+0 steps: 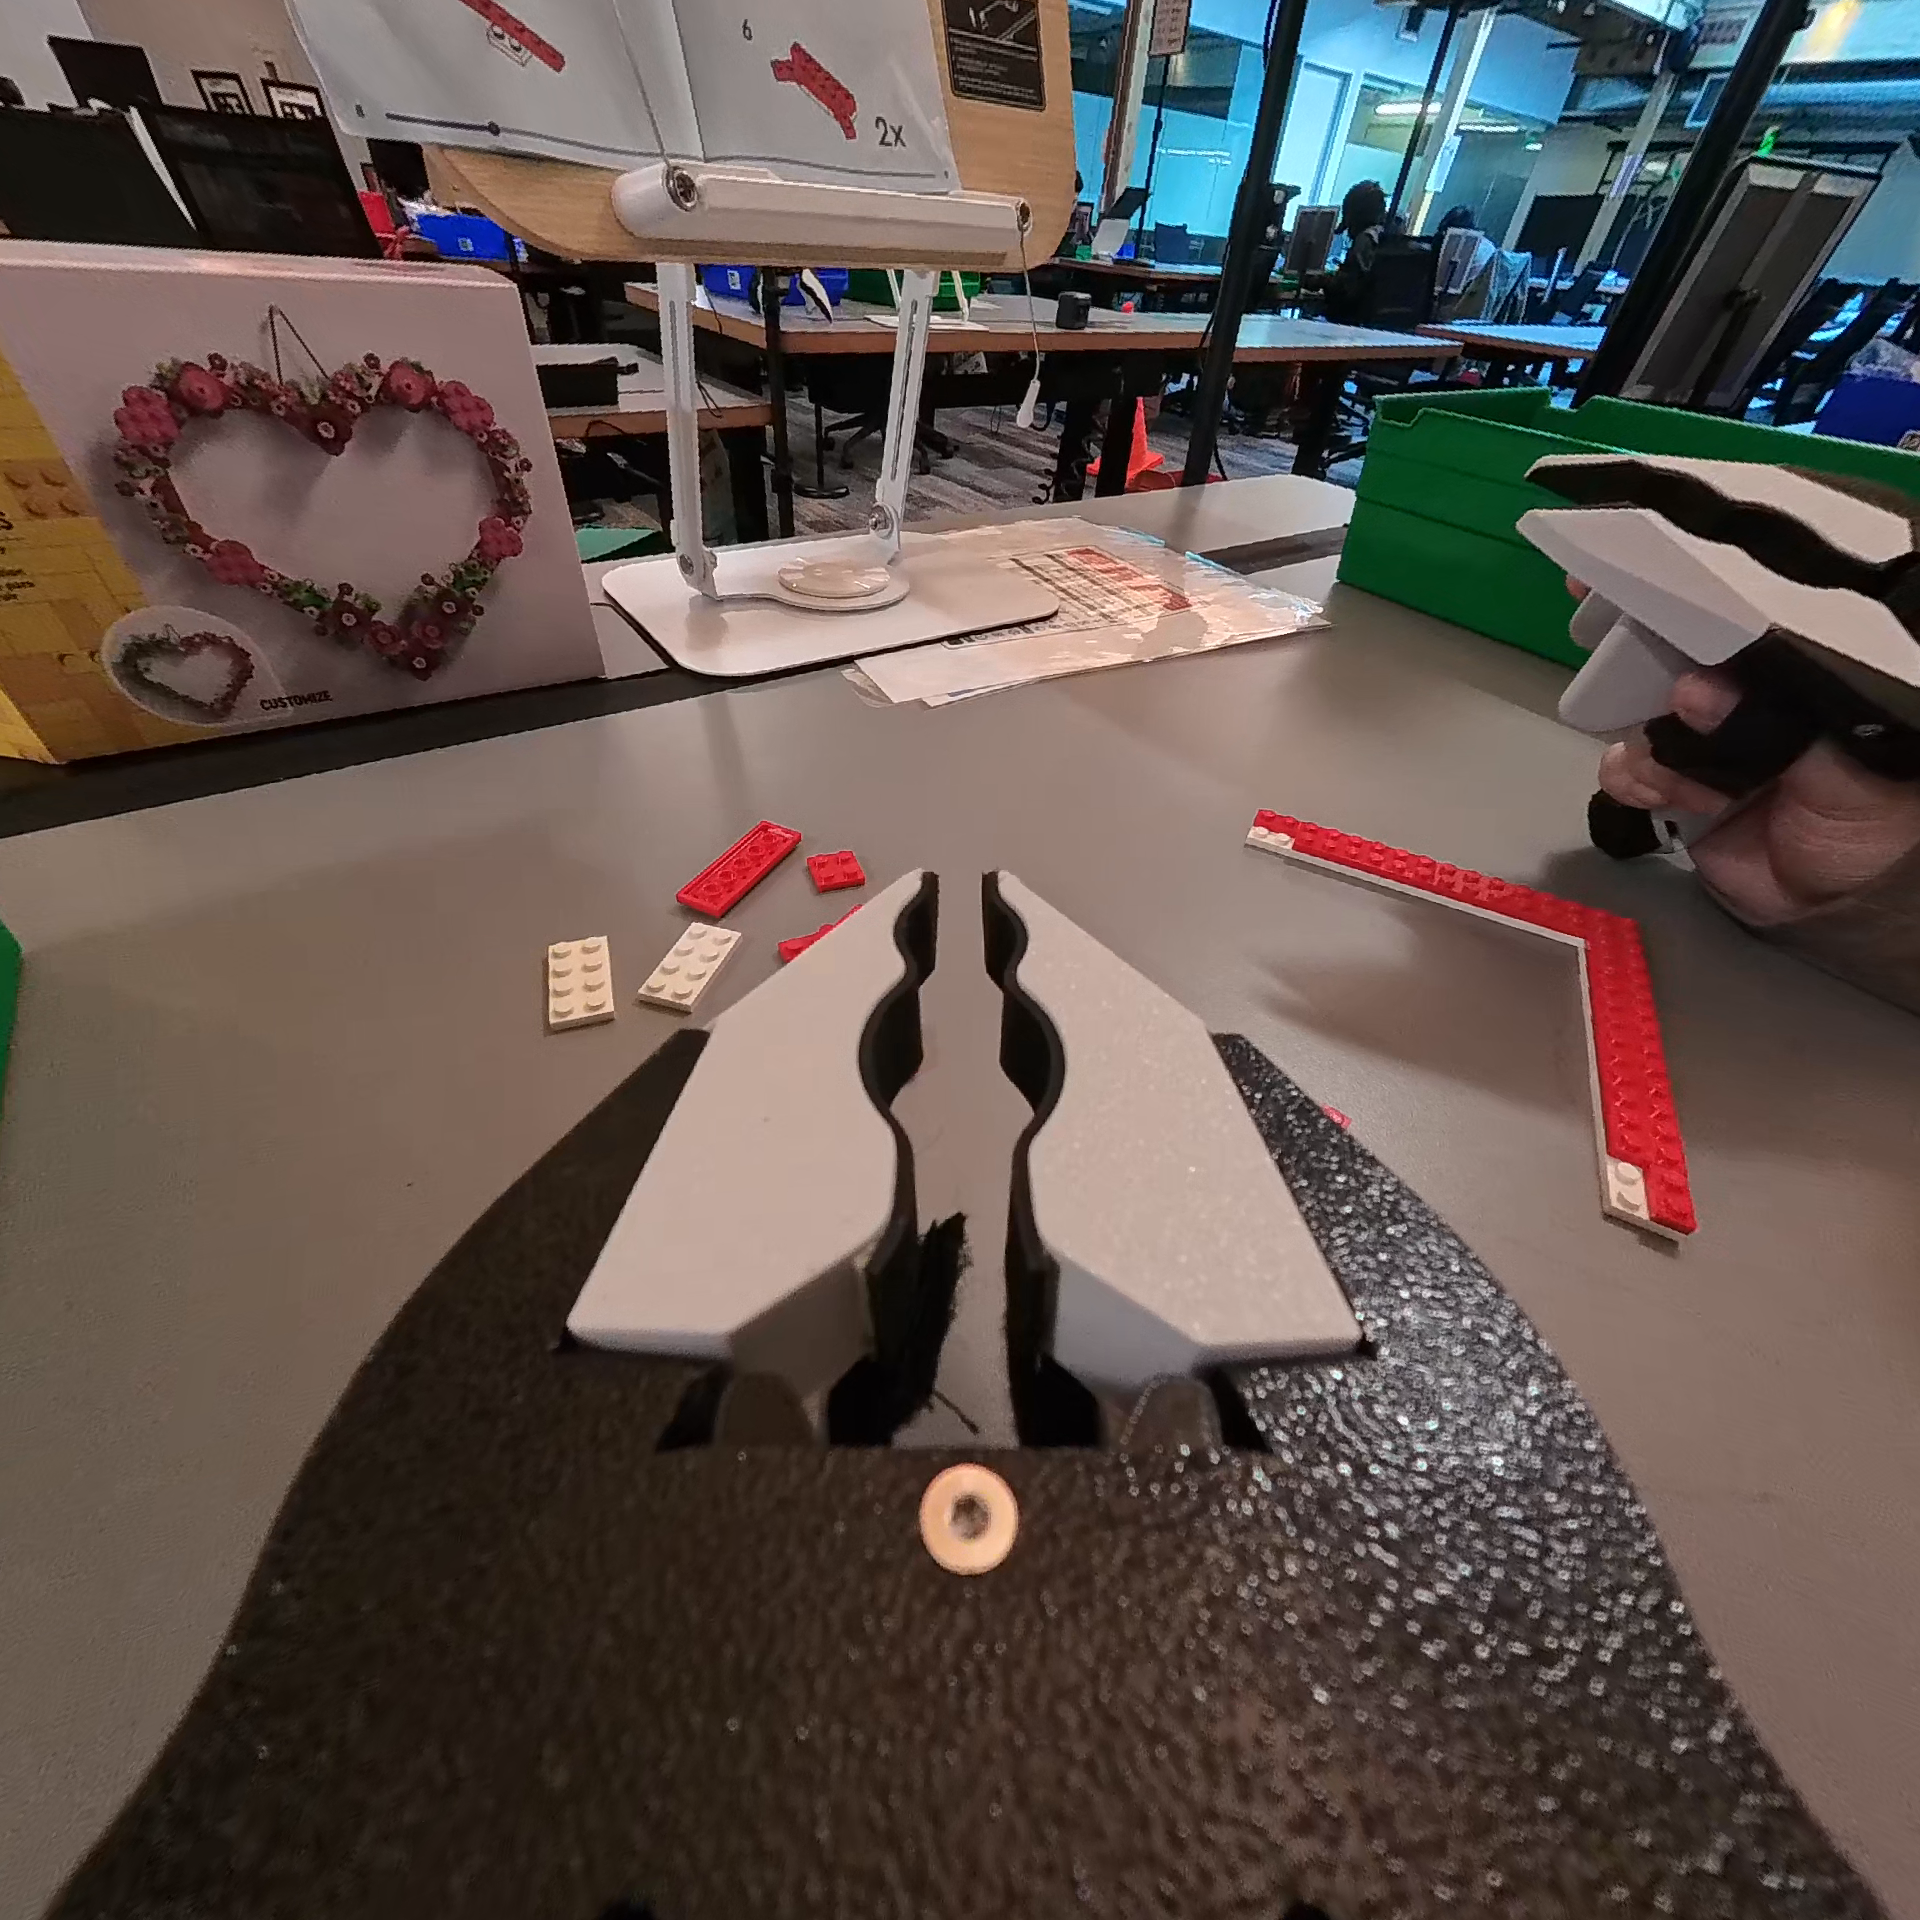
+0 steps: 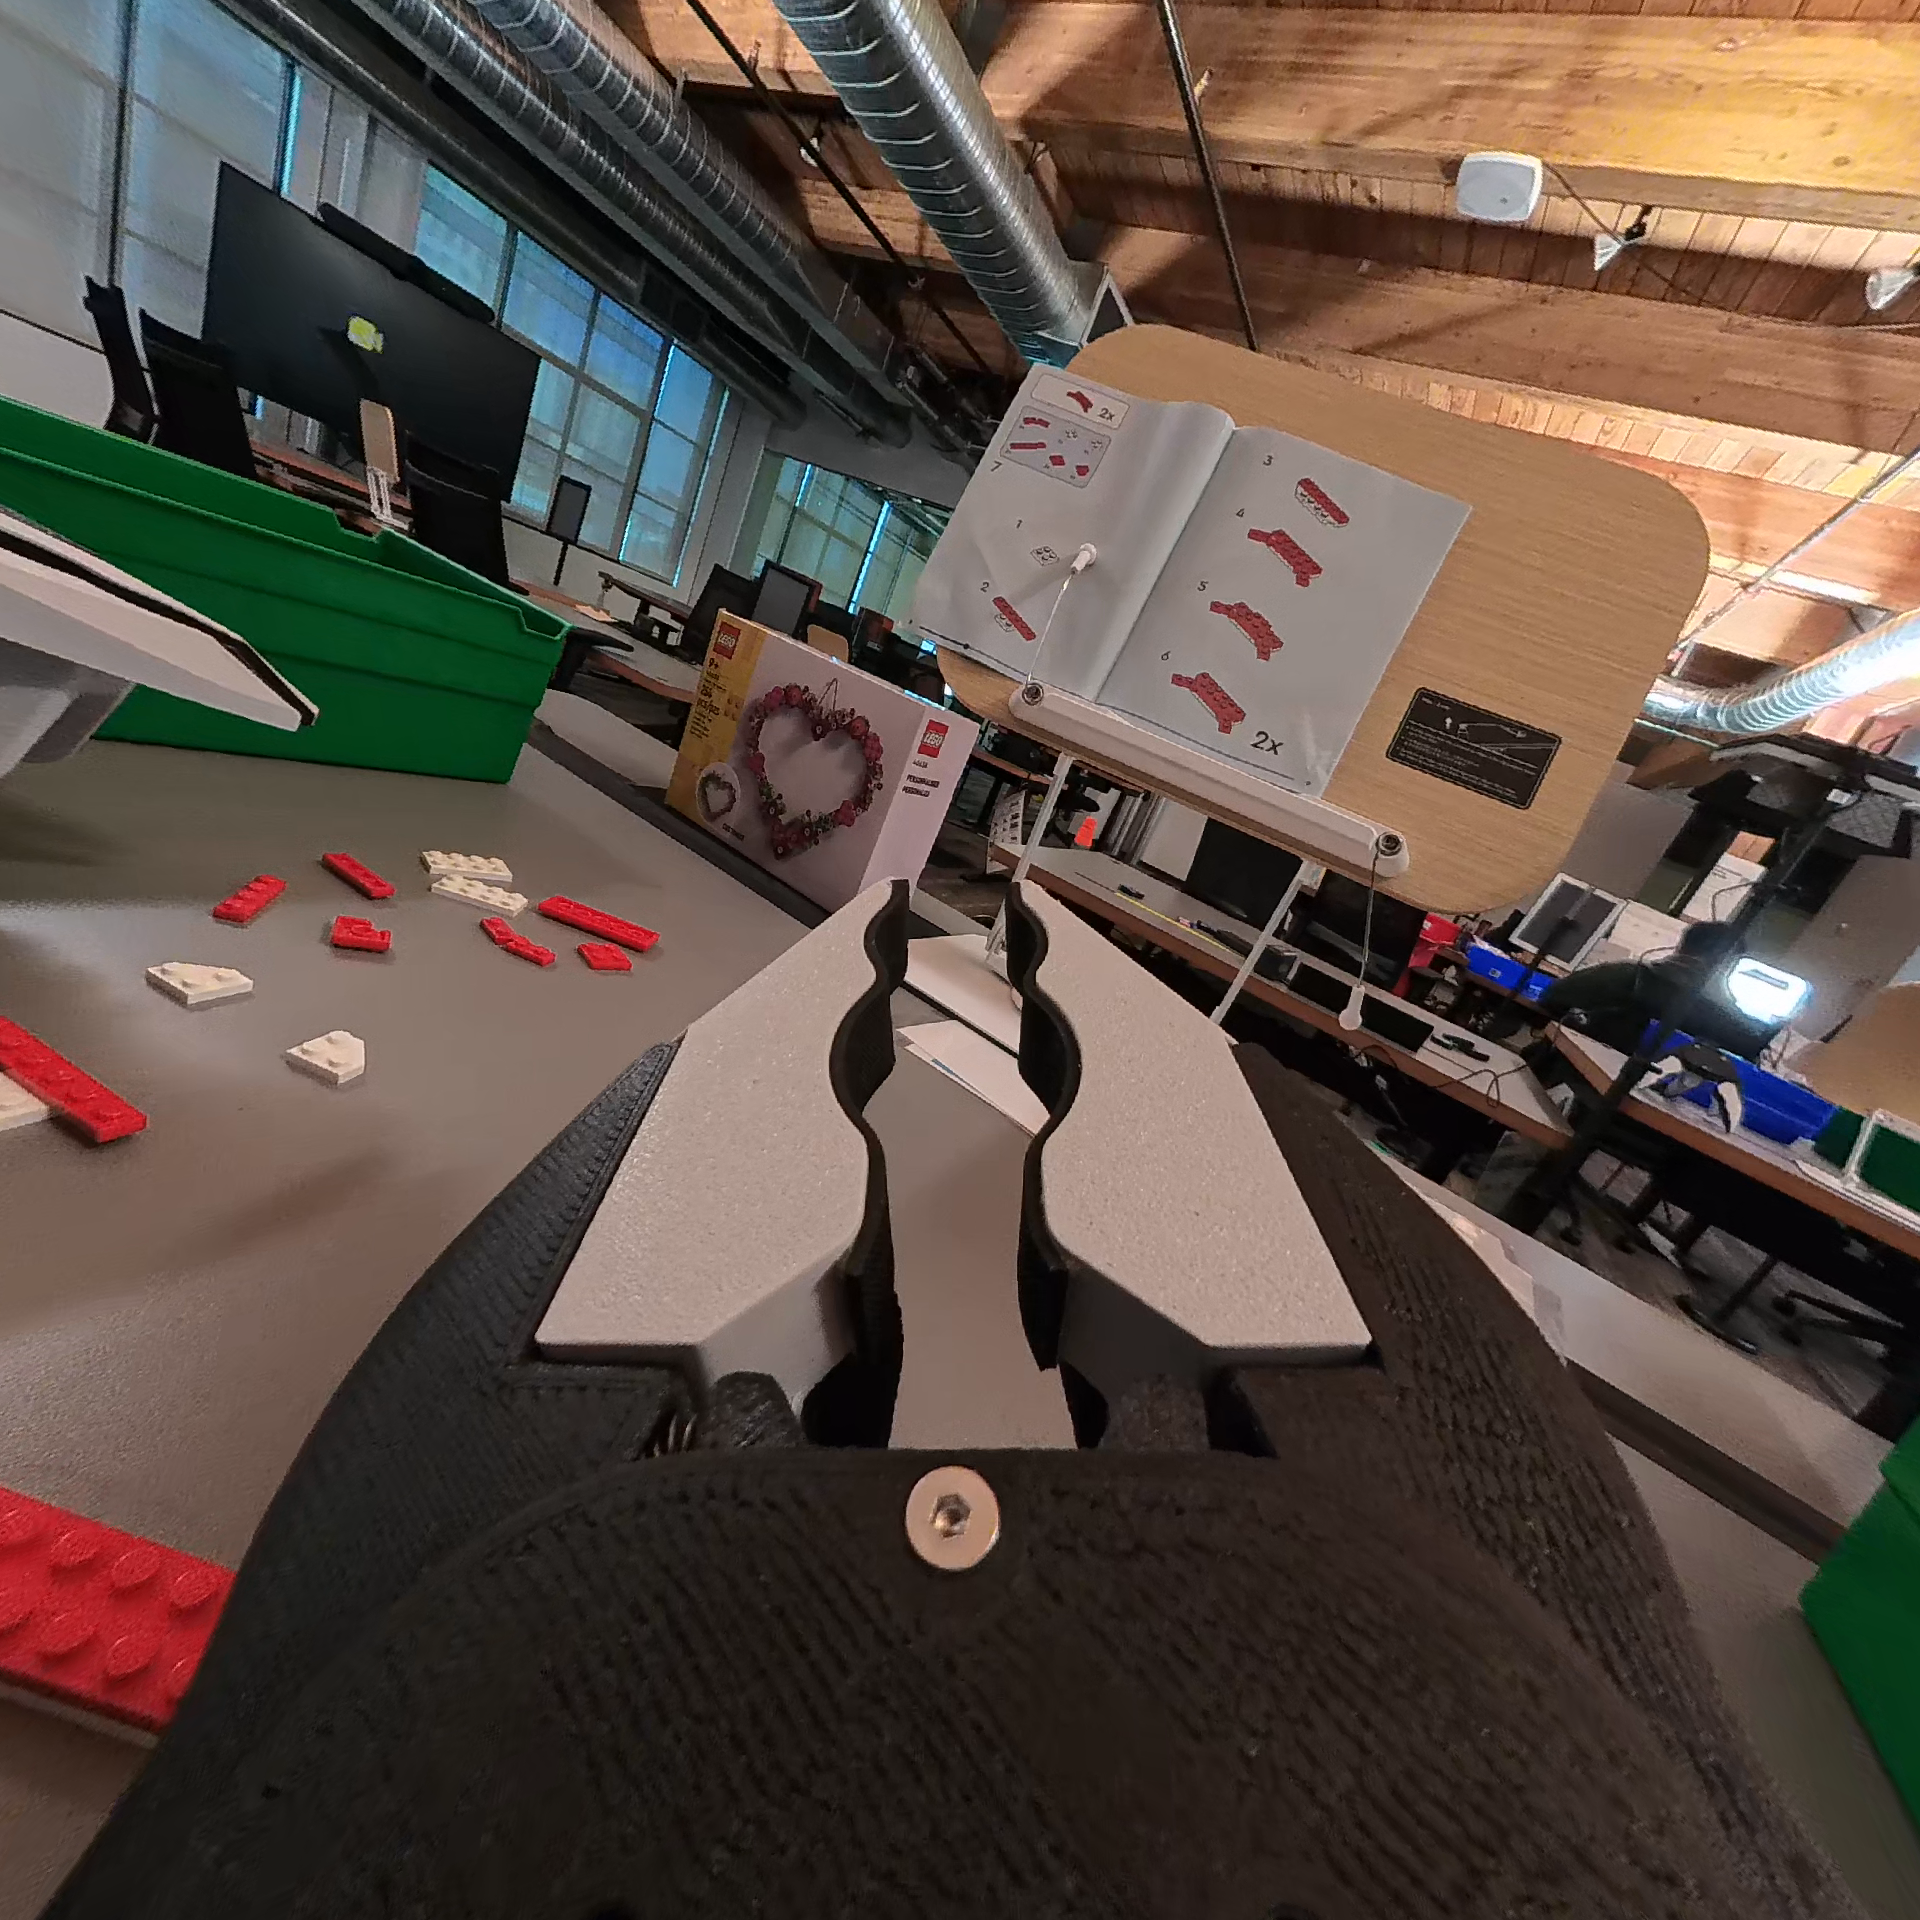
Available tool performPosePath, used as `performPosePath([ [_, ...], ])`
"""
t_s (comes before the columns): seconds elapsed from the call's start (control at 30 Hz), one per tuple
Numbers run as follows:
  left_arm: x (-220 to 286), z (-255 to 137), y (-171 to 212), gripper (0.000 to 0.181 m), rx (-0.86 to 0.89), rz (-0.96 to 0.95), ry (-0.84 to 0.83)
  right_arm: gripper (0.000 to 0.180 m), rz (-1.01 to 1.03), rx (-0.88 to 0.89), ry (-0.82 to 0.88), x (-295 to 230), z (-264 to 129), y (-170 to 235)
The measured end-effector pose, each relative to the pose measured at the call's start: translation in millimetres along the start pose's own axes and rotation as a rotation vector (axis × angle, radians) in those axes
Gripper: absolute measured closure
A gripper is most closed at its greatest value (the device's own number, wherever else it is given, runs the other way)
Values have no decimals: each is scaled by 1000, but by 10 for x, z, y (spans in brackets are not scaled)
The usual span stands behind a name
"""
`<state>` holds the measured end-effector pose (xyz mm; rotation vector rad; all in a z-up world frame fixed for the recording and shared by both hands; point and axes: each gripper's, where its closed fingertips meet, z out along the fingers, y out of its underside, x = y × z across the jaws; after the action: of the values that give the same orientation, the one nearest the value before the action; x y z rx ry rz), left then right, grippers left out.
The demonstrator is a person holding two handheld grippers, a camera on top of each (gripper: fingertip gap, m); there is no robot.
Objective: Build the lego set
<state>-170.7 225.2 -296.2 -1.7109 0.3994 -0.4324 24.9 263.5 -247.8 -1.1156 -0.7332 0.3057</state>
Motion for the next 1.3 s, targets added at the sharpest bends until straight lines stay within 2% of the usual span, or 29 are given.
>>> performPosePath([
  [0.77, 16, 17, 17, 176, -11, 14, 3, 162, -33, 9, -35, -76, 0, -36],
  [0.83, 17, 17, 7, 176, -4, 17, 0, 159, -88, 13, -161, -311, 19, -81],
  [0.9, 23, 11, -12, 176, 10, 19, 0, 158, -102, -36, -371, -679, 46, -80],
  [1.07, 11, -8, -46, 176, 37, 29, -19, 155, -53, -247, -834, -1475, 78, 41],
  [1.3, -31, -32, -78, 176, 61, 54, -55, 150, -15, -515, -1163, -1928, 289, 281],
])
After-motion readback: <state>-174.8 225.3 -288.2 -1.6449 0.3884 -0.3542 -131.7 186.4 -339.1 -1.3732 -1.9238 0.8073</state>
